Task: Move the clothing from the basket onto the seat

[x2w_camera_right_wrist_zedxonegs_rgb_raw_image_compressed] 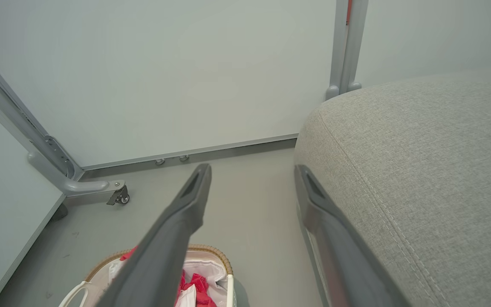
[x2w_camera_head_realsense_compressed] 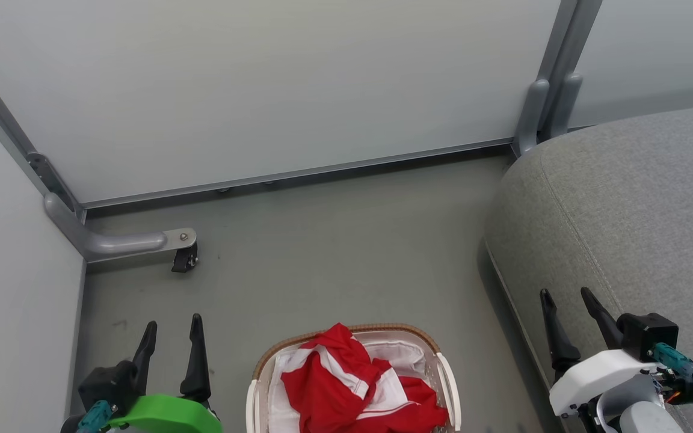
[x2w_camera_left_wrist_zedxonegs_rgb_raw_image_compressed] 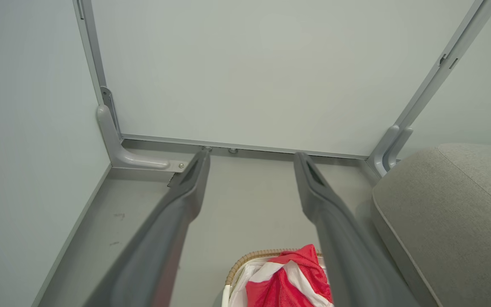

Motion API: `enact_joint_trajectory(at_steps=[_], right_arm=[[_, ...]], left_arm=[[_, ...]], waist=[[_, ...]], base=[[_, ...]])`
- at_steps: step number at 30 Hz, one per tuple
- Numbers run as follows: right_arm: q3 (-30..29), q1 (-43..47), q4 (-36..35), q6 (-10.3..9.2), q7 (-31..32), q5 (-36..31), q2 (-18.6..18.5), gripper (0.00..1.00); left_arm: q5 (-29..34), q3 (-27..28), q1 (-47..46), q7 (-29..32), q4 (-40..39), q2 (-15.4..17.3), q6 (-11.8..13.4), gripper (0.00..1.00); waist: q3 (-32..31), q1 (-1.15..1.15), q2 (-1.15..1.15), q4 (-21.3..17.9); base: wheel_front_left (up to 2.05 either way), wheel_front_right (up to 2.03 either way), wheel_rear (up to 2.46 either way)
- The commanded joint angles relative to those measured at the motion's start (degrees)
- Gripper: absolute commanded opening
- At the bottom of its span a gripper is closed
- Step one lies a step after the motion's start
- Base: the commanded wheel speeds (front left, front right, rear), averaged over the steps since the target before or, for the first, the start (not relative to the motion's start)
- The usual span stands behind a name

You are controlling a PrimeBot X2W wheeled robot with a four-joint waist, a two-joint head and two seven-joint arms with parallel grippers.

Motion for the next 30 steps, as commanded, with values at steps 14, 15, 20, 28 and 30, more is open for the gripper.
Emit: enact_joint_trajectory(at_steps=[14, 15, 20, 28, 30], right_arm=[[1.7, -3.3, -1.8, 0.01, -1.8, -6.6, 0.5, 1.00], [1.9, -3.8, -2.0, 0.01, -1.9, -6.9, 0.5, 1.00], [3.7, -6.9, -3.5, 0.00, -2.1, -6.9, 0.7, 1.00], [6.4, -11.0, -5.8, 0.00, -2.1, -6.2, 1.0, 1.00], [7.2, -11.8, -6.4, 0.00, -2.1, -5.5, 1.0, 1.00]], left_arm=[[5.3, -5.0, -3.8, -1.7, 2.4, 0.2, -0.8, 1.00], [5.7, -5.4, -4.5, -1.9, 2.7, 0.2, -0.9, 1.00], [7.1, -7.0, -8.9, -2.0, 4.4, 0.2, -1.2, 1.00], [9.1, -7.6, -16.1, -2.0, 8.9, 0.2, -1.5, 1.00], [9.3, -8.2, -17.6, -2.0, 9.9, 0.2, -1.5, 1.00]], waist=[[7.0, 0.00, 0.00, -3.3], [8.0, 0.00, 0.00, -3.7], [13.7, 0.00, 0.00, -6.5], [21.6, 0.00, 0.00, -10.8], [23.4, 0.00, 0.00, -11.7]], base=[[0.00, 0.00, 0.00], [0.00, 0.00, 0.00], [0.00, 0.00, 0.00], [0.00, 0.00, 0.00], [0.00, 0.00, 0.00]])
